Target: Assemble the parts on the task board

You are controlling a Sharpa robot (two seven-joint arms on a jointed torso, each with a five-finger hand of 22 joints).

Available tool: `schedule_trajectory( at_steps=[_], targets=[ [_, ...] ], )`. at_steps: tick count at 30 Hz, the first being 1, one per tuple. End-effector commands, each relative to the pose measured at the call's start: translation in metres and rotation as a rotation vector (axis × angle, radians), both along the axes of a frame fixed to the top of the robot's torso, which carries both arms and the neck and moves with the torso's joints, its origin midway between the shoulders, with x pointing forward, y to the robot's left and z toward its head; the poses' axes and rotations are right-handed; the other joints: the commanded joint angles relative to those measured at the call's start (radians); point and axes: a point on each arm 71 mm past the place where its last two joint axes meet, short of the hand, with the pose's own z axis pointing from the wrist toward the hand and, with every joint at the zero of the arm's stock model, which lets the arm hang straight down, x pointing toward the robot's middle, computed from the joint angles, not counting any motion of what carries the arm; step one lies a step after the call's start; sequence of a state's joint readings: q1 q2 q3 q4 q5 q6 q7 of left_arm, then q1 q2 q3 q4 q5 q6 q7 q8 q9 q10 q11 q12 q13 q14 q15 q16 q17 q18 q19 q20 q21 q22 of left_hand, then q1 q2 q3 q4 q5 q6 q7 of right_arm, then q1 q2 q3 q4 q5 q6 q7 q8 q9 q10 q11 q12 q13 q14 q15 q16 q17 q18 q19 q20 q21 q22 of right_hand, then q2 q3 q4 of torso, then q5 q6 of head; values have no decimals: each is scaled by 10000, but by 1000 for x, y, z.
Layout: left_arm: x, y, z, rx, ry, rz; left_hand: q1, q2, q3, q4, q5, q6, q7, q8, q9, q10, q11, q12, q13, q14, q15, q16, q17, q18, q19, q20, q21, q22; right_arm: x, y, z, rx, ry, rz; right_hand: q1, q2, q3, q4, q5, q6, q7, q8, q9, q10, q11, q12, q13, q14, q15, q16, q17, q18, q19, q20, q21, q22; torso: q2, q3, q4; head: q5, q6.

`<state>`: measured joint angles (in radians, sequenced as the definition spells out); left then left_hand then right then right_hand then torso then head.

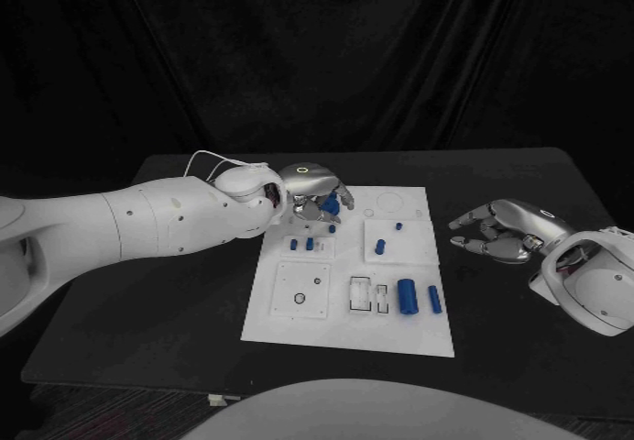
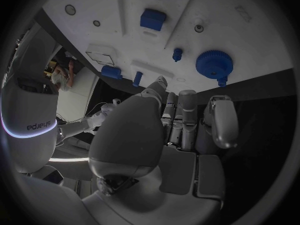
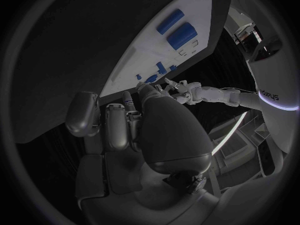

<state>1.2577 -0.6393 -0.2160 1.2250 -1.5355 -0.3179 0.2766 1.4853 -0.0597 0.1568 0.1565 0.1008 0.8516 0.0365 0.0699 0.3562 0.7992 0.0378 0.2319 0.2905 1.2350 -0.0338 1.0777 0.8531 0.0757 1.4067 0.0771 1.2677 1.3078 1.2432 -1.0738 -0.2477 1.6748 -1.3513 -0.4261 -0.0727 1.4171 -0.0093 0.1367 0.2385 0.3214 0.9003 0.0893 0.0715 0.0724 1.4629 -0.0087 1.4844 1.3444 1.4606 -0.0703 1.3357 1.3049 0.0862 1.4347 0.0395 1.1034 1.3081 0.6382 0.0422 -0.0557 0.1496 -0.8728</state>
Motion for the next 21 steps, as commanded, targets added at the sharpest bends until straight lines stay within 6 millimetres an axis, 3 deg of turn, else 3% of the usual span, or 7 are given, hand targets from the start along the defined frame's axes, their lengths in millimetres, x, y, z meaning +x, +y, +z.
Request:
schedule_trajectory(
  at_steps=[1,8,17,20,21],
  targets=[
    [-1,-2,-4,302,88,-61,-127,-27,2,-78,58,187,40,35,-120,228,21,9,-62,143,15,216,114,-115,143,0,152,1788,0,0,0,18,-58,-4,89,-26,57,26,55,43,9,-7,-11,417,-21,-39,1335,590,-40,-37,6,-8,-51,-21,-8,1488,-9,-7,15,-11,2],
    [-1,-1,-9,486,365,89,-347,-63,-6,-36,45,318,172,-9,-334,570,59,48,-124,315,32,562,275,-158,283,-9,377,1847,0,0,-1,-2,-25,-5,88,-33,58,27,65,47,11,-5,-11,416,-21,-39,1334,589,-40,-42,1,-7,-51,-21,-14,1487,-34,18,10,-36,2],
    [-2,2,-14,695,640,277,-413,-47,20,-36,80,436,245,2,-416,766,71,78,-143,284,43,589,180,-154,281,-8,366,1841,0,0,-1,-31,16,-8,91,-38,61,25,74,48,11,-5,-11,403,-21,-57,1316,589,-40,-45,-2,-4,-55,-21,-30,1483,-25,14,8,-3,2],
    [-1,3,-16,765,716,332,-394,-30,75,-65,177,462,239,-11,-470,877,85,85,-160,258,54,597,125,-151,273,-4,352,1835,0,0,-1,-35,25,1,91,-38,61,25,74,48,11,-5,-11,403,-21,-57,1316,589,-40,-45,-2,-4,-55,-21,-30,1483,-26,14,19,-11,2],
    [-1,3,-17,802,757,345,-364,-35,134,-97,380,485,249,-17,-512,920,85,59,-189,234,56,603,81,-148,265,-2,342,1832,0,0,-1,-37,29,5,91,-38,61,25,74,48,11,-5,-11,403,-21,-57,1316,589,-40,-45,-2,-4,-55,-21,-30,1483,-25,16,22,-17,2]
  ],
)
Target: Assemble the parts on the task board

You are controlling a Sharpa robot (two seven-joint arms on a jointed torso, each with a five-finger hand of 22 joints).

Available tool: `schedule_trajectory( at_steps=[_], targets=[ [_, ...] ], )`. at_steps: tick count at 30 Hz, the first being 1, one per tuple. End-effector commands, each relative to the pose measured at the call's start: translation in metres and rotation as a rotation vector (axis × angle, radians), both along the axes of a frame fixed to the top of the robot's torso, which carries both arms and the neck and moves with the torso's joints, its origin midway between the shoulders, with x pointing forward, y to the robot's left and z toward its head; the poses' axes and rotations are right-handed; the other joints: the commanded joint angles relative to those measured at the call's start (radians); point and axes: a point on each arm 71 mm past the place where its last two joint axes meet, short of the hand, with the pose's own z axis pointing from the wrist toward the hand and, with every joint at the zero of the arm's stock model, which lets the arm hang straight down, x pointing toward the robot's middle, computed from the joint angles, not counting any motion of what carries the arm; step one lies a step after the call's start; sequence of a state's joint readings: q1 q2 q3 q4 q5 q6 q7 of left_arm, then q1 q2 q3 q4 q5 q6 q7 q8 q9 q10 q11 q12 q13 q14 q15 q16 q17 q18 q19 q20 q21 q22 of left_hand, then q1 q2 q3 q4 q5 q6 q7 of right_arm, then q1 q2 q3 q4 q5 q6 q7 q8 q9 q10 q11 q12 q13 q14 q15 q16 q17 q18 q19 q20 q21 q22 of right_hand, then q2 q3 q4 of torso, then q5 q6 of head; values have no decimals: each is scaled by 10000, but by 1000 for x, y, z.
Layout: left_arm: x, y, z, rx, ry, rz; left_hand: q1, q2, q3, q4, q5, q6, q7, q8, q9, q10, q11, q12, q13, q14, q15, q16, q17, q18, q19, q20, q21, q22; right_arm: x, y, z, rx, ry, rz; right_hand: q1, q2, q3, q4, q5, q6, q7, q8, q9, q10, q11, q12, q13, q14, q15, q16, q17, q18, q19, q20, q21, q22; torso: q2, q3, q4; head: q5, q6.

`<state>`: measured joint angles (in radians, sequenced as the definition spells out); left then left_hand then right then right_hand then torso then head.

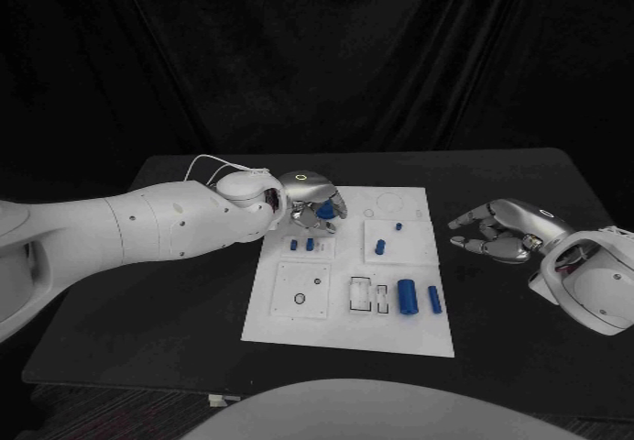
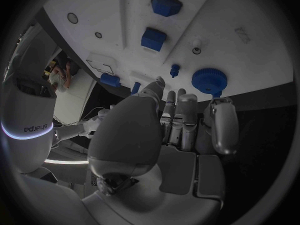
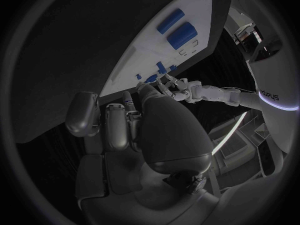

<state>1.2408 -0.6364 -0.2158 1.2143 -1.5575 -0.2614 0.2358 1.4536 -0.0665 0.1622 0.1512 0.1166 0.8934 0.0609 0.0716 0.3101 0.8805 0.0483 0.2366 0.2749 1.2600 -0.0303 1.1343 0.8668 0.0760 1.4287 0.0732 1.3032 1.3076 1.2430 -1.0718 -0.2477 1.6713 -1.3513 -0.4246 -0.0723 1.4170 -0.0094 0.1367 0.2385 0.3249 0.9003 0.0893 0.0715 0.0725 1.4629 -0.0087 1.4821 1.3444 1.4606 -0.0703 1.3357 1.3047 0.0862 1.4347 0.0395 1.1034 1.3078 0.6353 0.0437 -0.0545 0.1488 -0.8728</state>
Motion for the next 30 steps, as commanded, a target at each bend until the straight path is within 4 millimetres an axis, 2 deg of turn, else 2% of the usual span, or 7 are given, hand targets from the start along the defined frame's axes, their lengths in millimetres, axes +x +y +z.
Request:
schedule_trajectory(
  at_steps=[1,5,8,18,30],
  targets=[
    [0,-1,-4,228,272,57,-13,16,144,-80,418,90,15,-38,-93,137,-21,-21,-66,-41,21,42,-99,-149,37,39,-25,1830,0,0,-1,-21,21,7,92,-38,61,24,39,48,11,-5,-11,404,-21,-35,1316,589,-40,-45,0,-4,-55,-22,-30,1486,7,1,9,-9,2],
    [2,-1,-6,313,360,90,75,-41,403,-190,772,144,22,-46,-228,220,-39,-148,-183,-59,8,124,-157,-151,42,35,-4,1835,0,1,-1,-25,33,18,92,-38,61,24,39,48,11,-5,-11,404,-21,-35,1316,589,-40,-45,0,-4,-55,-22,-30,1486,5,5,12,-5,2],
    [3,-2,-8,358,406,112,90,-63,456,-214,820,163,18,-42,-250,238,-37,-171,-205,-48,6,153,-148,-155,50,33,13,1839,0,1,-1,-25,42,29,92,-38,61,24,39,48,11,-5,-11,404,-21,-35,1316,589,-40,-45,0,-4,-55,-22,-30,1486,2,5,14,-17,2],
    [4,-1,-12,474,514,222,78,-106,590,-245,849,315,43,16,-281,328,-46,-209,-252,-69,1,167,-228,-152,46,29,6,1836,-1,1,-1,-28,63,46,99,-45,69,19,55,48,12,-6,-12,396,-21,-45,1306,588,-41,-50,-7,-1,-60,-22,-49,1482,10,-3,-9,17,2],
    [3,-6,-16,425,554,107,164,-191,892,-415,753,637,48,153,-292,800,-131,-67,-182,-89,-56,239,-320,-153,48,-3,23,1838,-1,2,-1,-23,76,74,105,-50,75,15,65,50,12,-7,-12,394,-21,-48,1304,588,-41,-52,-8,0,-61,-23,-57,1480,9,17,9,-15,2]
  ],
)
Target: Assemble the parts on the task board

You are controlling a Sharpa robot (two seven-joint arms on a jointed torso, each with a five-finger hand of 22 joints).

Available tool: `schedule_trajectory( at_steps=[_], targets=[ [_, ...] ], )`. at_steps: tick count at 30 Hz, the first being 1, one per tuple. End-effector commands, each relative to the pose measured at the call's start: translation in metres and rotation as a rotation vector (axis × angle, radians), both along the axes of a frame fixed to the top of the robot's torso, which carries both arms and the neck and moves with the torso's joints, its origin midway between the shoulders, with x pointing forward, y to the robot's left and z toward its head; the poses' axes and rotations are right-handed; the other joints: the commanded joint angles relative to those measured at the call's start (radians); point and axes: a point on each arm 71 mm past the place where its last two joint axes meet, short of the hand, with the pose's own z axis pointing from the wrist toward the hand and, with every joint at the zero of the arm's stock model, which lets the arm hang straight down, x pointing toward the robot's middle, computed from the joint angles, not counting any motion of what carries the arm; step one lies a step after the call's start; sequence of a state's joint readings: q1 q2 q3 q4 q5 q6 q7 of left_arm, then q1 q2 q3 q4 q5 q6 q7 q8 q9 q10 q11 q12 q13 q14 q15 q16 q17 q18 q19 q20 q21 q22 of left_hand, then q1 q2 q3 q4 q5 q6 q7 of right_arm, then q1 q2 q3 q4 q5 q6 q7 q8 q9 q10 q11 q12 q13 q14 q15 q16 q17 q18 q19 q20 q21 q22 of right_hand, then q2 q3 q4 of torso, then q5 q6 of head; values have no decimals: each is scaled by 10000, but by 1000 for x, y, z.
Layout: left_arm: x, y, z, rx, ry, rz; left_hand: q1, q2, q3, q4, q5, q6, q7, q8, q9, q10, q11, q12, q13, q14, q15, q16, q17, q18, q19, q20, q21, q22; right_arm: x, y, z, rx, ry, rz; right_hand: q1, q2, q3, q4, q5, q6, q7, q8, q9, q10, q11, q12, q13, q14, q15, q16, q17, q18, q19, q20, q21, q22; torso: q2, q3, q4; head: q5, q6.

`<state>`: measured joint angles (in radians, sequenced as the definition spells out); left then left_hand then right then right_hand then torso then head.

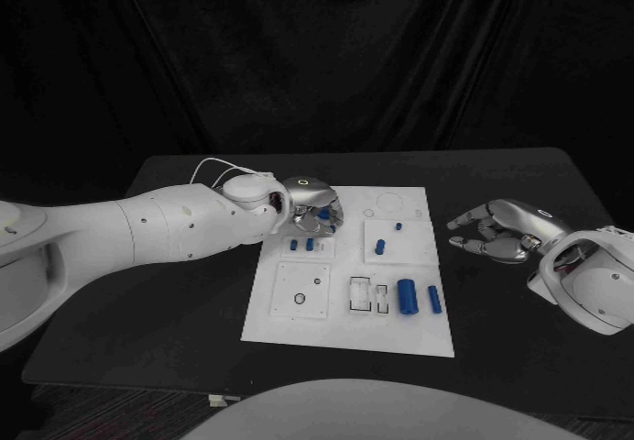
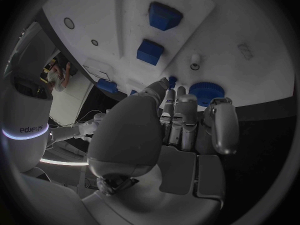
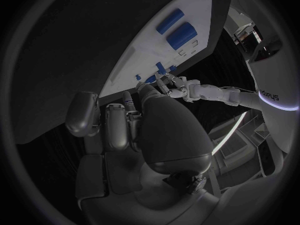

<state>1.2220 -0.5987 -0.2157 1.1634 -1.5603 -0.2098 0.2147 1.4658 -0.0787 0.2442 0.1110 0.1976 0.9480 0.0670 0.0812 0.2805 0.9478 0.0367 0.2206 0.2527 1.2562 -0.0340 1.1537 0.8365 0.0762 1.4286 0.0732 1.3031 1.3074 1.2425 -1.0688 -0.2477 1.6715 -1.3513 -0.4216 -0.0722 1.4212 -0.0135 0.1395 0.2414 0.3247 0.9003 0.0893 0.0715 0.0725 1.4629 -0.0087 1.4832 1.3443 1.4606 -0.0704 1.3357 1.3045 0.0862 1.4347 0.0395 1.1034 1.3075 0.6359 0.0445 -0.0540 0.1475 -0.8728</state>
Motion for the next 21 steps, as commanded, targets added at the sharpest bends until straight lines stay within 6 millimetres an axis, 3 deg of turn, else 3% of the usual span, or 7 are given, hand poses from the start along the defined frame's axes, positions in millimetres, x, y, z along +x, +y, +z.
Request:
schedule_trajectory(
  at_steps=[1,21],
  targets=[
    [-1,-3,-2,-42,46,-130,54,-77,101,-37,-67,114,-17,70,7,193,-26,130,60,-56,-26,48,-33,-156,51,-8,30,1842,-1,1,-1,-22,46,31,63,-8,46,-13,67,50,12,-6,-13,394,-21,-58,1305,588,-41,-52,-6,1,-61,-23,-57,1483,2,9,4,-3,2],
    [-4,-2,-6,-345,-227,-235,514,-23,672,-677,316,686,66,576,293,1147,-126,731,451,-36,-121,137,-238,-208,171,-98,284,1912,-1,0,-2,-43,73,9,72,-14,55,-20,76,55,13,-5,-12,389,-21,-66,1297,587,-41,-60,-14,6,-70,-23,-89,1476,-17,6,-6,8,2]
  ],
)
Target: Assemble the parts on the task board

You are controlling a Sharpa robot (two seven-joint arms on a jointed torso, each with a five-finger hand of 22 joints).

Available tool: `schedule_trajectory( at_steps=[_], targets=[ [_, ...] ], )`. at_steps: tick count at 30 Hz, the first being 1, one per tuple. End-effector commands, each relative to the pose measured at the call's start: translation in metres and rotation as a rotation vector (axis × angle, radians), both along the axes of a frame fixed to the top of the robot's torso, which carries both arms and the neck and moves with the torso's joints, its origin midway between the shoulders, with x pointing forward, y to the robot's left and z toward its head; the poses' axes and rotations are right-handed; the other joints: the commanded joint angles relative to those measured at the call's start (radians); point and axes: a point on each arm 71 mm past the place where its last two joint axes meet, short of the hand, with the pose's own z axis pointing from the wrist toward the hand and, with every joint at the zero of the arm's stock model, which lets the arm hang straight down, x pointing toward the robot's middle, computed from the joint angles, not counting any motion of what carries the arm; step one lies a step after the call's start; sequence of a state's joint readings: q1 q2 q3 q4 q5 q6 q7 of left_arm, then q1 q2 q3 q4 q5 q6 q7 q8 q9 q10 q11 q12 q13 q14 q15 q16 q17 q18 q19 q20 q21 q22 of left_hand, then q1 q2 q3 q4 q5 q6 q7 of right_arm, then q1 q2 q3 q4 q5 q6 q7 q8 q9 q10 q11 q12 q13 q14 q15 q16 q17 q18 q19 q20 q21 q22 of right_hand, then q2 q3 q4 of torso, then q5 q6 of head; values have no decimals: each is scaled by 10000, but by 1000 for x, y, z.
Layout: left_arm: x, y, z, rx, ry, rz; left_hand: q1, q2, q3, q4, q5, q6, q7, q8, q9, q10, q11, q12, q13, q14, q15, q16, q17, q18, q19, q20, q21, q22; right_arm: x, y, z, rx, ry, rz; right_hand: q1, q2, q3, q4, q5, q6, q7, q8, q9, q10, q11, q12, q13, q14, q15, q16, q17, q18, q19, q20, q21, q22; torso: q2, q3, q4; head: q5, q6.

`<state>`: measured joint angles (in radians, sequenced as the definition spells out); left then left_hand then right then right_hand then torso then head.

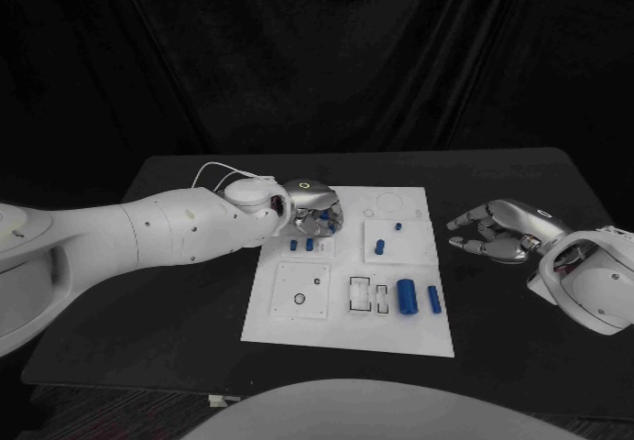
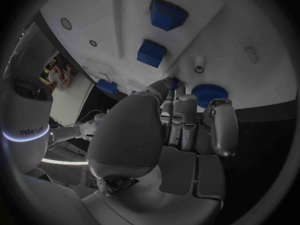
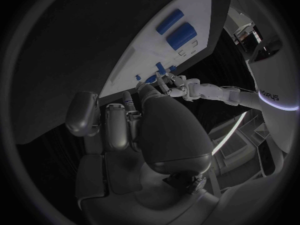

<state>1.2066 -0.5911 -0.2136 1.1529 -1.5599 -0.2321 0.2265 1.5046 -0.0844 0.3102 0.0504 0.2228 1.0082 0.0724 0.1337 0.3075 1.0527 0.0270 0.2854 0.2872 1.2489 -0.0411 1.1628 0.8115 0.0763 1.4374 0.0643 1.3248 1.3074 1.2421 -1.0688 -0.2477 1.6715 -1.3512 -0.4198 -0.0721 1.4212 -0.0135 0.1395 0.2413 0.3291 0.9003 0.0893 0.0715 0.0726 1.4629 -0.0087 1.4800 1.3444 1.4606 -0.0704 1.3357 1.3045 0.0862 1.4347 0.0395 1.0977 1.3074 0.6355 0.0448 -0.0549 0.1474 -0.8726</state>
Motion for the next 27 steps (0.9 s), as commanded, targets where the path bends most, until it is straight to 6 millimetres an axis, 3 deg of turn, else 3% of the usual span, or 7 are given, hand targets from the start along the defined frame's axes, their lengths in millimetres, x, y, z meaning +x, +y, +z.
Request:
schedule_trajectory(
  at_steps=[1,6,17,27],
  targets=[
    [-2,-1,0,-236,-230,-183,131,52,31,-92,76,187,39,114,53,181,-24,125,132,75,-55,66,24,-227,126,-14,147,1935,-1,0,-1,-37,58,2,73,-14,55,-19,33,55,13,-5,-12,389,-21,-35,1296,587,-41,-60,-14,5,-70,-23,-32,1478,-11,4,6,9,0],
    [-4,2,5,-639,-778,-286,139,76,94,-181,46,394,126,235,118,393,6,205,189,220,-60,107,32,-250,196,-28,261,1965,-1,0,-3,-38,90,9,73,-14,55,-19,33,55,13,-5,-12,389,-21,-35,1296,587,-41,-60,-14,5,-70,-23,-32,1478,-10,-7,4,3,0],
    [-11,14,26,-1067,-1324,-437,-22,-3,208,-150,-164,299,162,126,86,229,69,-162,4,225,-17,-79,-294,-229,159,-5,167,1930,-2,-1,-4,-81,159,-16,76,-13,66,-19,39,66,17,-1,-11,388,-19,-37,1295,584,-41,-71,-26,8,-74,-23,-48,1475,-9,-14,20,11,0],
    [-14,27,36,-718,-895,-432,-204,18,241,-23,-333,437,125,162,117,357,42,-357,-123,251,-18,-117,-373,-216,122,12,97,1911,-1,0,-7,-60,293,-7,71,-14,68,-15,38,71,18,1,-10,376,-18,-53,1279,586,-40,-65,-19,10,-78,-23,-61,1472,-28,10,13,46,0]
  ],
)
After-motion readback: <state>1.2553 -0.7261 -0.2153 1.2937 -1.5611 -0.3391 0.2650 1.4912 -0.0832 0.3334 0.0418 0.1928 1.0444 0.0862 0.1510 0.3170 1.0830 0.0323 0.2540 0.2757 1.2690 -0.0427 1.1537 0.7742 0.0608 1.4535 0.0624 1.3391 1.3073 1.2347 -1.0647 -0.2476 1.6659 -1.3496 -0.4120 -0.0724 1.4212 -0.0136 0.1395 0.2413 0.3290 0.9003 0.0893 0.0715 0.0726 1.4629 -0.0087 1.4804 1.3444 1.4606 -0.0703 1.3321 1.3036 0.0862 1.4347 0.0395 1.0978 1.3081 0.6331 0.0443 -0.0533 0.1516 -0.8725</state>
